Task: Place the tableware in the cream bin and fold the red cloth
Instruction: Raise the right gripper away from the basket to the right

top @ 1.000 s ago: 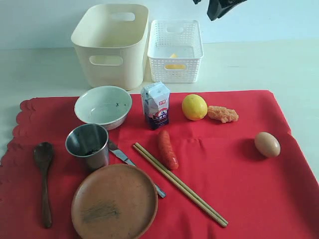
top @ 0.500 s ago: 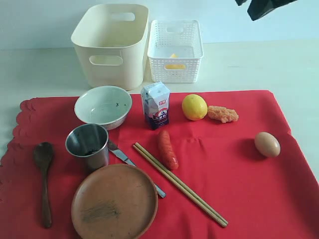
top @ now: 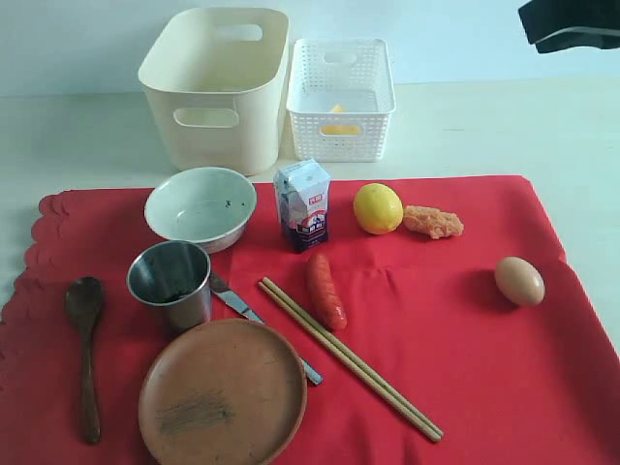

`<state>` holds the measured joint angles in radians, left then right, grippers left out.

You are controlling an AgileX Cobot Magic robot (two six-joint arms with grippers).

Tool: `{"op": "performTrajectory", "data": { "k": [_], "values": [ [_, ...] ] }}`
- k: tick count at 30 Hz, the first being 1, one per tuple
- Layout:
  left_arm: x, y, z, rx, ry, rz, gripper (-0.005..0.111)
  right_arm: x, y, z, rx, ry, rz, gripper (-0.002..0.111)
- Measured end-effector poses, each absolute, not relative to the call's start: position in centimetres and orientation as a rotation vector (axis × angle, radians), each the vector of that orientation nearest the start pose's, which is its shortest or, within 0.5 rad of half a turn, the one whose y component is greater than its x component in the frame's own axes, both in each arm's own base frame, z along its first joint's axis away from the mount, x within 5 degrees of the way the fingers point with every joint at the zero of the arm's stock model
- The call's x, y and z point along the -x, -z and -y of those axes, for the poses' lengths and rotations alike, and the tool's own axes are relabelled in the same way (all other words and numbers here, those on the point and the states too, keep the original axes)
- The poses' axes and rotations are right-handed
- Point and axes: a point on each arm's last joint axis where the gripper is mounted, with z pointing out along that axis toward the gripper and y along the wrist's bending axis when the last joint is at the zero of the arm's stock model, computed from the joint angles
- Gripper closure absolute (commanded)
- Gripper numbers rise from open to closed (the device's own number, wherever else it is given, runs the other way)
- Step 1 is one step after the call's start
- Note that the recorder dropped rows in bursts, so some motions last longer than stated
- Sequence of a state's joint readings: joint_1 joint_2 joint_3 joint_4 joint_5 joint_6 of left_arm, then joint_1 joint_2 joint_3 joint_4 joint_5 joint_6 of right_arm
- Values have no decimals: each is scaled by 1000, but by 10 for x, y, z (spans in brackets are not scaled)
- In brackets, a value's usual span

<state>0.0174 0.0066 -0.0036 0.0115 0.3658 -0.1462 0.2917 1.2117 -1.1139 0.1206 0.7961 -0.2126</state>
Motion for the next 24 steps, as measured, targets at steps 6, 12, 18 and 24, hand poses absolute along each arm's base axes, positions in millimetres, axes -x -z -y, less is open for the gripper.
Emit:
{"op": "performTrajectory", "data": {
  "k": [6,12,18,24],
  "values": [
    [-53,-181,-1,144,78,-1847,99,-235,-344,-81,531,-221,-2335,108],
    [-53,-181,-1,144,78,-1847,99,-241,-334,-87,504,-287,-2361,108],
    [-53,-181,-1,144,78,-1847,99,-249,-323,-91,489,-321,-2405,108],
    [-53,-181,-1,144,78,-1847,99,-258,-309,-96,479,-351,-2467,108]
  ]
}}
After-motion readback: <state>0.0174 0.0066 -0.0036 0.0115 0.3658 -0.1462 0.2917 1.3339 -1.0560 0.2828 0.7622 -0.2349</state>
